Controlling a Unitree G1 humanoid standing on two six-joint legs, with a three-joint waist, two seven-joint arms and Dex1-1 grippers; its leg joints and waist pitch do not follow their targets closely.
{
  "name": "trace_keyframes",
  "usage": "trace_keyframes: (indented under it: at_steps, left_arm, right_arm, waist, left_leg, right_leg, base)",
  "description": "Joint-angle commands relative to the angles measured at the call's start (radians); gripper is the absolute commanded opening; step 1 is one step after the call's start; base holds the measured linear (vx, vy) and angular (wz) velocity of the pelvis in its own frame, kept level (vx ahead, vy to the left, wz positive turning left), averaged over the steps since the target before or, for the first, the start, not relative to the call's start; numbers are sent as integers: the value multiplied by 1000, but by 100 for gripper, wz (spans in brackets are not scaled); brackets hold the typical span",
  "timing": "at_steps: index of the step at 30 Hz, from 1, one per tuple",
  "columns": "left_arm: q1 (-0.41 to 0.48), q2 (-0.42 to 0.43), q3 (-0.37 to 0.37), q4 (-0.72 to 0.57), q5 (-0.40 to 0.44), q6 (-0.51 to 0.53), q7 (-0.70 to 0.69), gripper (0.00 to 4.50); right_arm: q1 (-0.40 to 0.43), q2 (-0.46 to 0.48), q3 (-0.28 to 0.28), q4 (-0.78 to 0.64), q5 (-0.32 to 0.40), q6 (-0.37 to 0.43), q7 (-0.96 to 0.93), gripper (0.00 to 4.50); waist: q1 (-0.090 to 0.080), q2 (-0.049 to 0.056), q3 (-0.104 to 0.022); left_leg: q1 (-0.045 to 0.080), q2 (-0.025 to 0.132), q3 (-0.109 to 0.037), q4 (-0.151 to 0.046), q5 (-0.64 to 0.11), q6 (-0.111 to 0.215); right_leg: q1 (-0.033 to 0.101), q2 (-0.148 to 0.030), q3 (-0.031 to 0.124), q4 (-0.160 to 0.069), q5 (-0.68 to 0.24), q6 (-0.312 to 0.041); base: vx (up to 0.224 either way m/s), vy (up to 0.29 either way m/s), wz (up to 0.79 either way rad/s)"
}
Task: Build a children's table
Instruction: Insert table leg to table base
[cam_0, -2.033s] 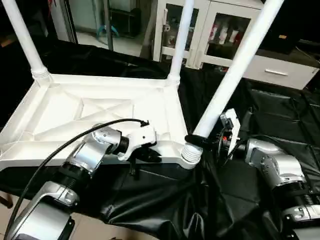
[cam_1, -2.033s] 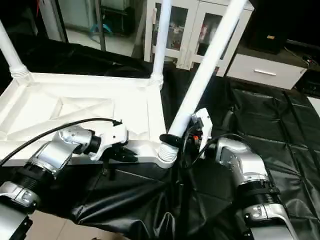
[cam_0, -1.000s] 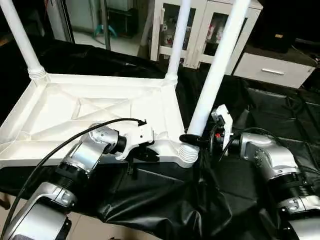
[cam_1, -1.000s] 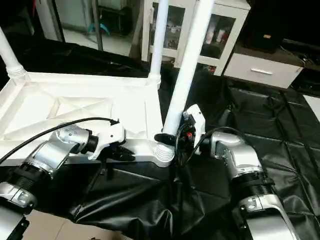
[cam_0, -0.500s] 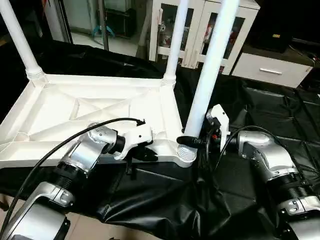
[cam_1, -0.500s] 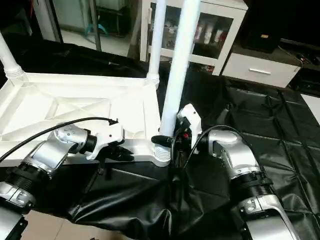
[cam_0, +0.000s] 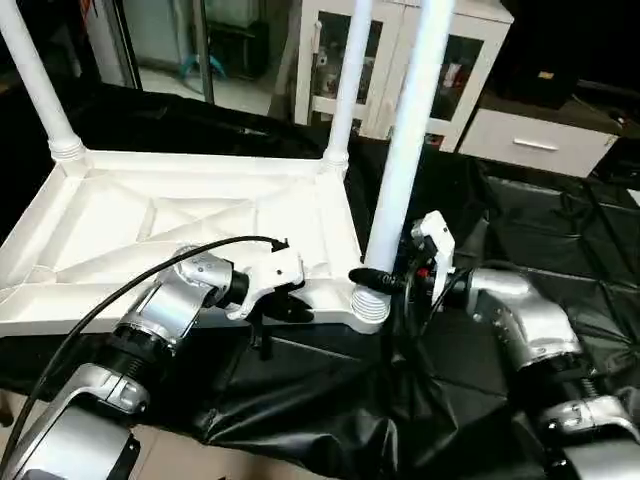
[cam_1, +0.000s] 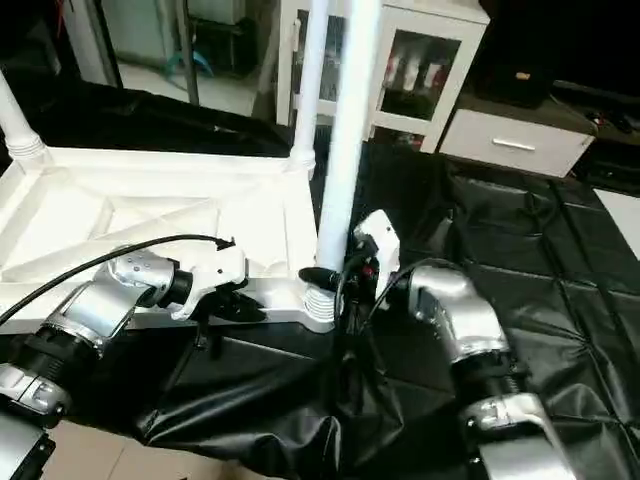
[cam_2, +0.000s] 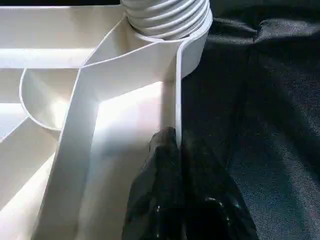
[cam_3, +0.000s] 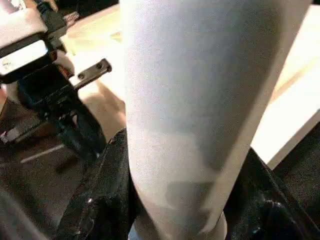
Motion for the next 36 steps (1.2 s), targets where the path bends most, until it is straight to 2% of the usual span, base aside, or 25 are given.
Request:
trace_keyframes:
  at_steps: [1,5,8,12,14,17,21,23,26,27,30,31,36]
  left_arm:
    - [6,-6,-22,4,2,5,-18,0]
    - [4,-7,-22,4,2,6,-18,0]
    - [2,-8,-21,7,2,6,-18,0]
    - [-2,-10,-20,12,3,4,-17,0]
    - [-2,-10,-20,13,4,4,-16,0]
    - [-3,-11,-20,12,3,6,-15,0]
    - [-3,-10,-21,13,3,6,-15,0]
    - [-5,-9,-22,15,4,5,-16,0]
    - [-5,-10,-21,18,5,3,-16,0]
    - [-6,-10,-21,20,6,2,-16,0]
    - [-7,-11,-22,23,7,0,-15,0]
    - [-9,-12,-22,25,7,-1,-15,0]
    - [-10,-13,-22,28,8,-3,-13,0]
  right_arm:
    - [60,-6,-13,125,-67,-22,-140,186]
    - [116,20,-59,117,-46,-60,-169,186]
    - [150,39,-90,107,-28,-95,-185,186]
    - [213,70,-128,86,-11,-187,-223,186]
    - [222,75,-132,83,-11,-205,-227,186]
    - [271,101,-132,61,-13,-276,-229,186]
    - [293,119,-140,47,-8,-314,-232,186]
    - [315,133,-148,31,-4,-370,-232,186]
    - [331,140,-154,8,5,-397,-229,186]
    - [334,141,-156,-1,9,-404,-229,186]
    - [338,142,-166,-18,19,-426,-232,186]
    - [341,142,-173,-31,25,-441,-233,186]
    - [368,138,-162,-61,23,-480,-218,186]
  waist:
    - [3,24,-37]
    - [2,25,-38]
    - [3,29,-37]
    - [6,31,-37]
    - [5,32,-37]
    - [7,33,-37]
    - [8,33,-37]
    - [9,34,-37]
    - [9,34,-36]
    - [11,37,-36]
    - [13,35,-36]
    - [13,32,-35]
    - [16,34,-34]
  left_leg:
    - [-6,15,1,-76,-264,-23]
    - [-1,16,-2,-81,-306,-24]
    - [-2,17,-2,-81,-309,-20]
    - [-3,17,-1,-82,-294,-19]
    - [-3,17,-1,-83,-300,-18]
    - [-3,17,-2,-84,-302,-16]
    - [-3,16,0,-85,-292,-12]
    - [-3,17,0,-85,-289,-12]
    - [-4,17,0,-86,-285,-8]
    - [-3,17,0,-86,-280,-7]
    - [-4,17,1,-86,-270,-3]
    - [-6,16,1,-86,-273,-1]
    - [-5,18,0,-87,-282,2]
  right_leg:
    - [35,-53,38,-71,-173,-203]
    - [32,-52,39,-79,-230,-184]
    - [30,-51,40,-78,-213,-191]
    - [30,-49,39,-76,-176,-197]
    - [31,-48,39,-76,-178,-197]
    - [31,-50,40,-77,-183,-192]
    - [32,-48,40,-76,-153,-198]
    - [31,-48,41,-76,-144,-199]
    - [33,-47,40,-75,-134,-200]
    - [33,-47,41,-74,-125,-200]
    - [34,-46,41,-73,-109,-201]
    - [36,-47,41,-74,-114,-200]
    - [34,-50,42,-78,-157,-190]
  base:
    - [0,0,0]
    - [0,0,0]
    - [0,0,0]
    - [0,0,0]
    - [0,0,0]
    - [0,0,0]
    - [0,0,0]
    - [0,0,0]
    - [0,0,0]
    - [0,0,0]
    - [0,0,0]
    - [0,0,0]
    - [0,0,0]
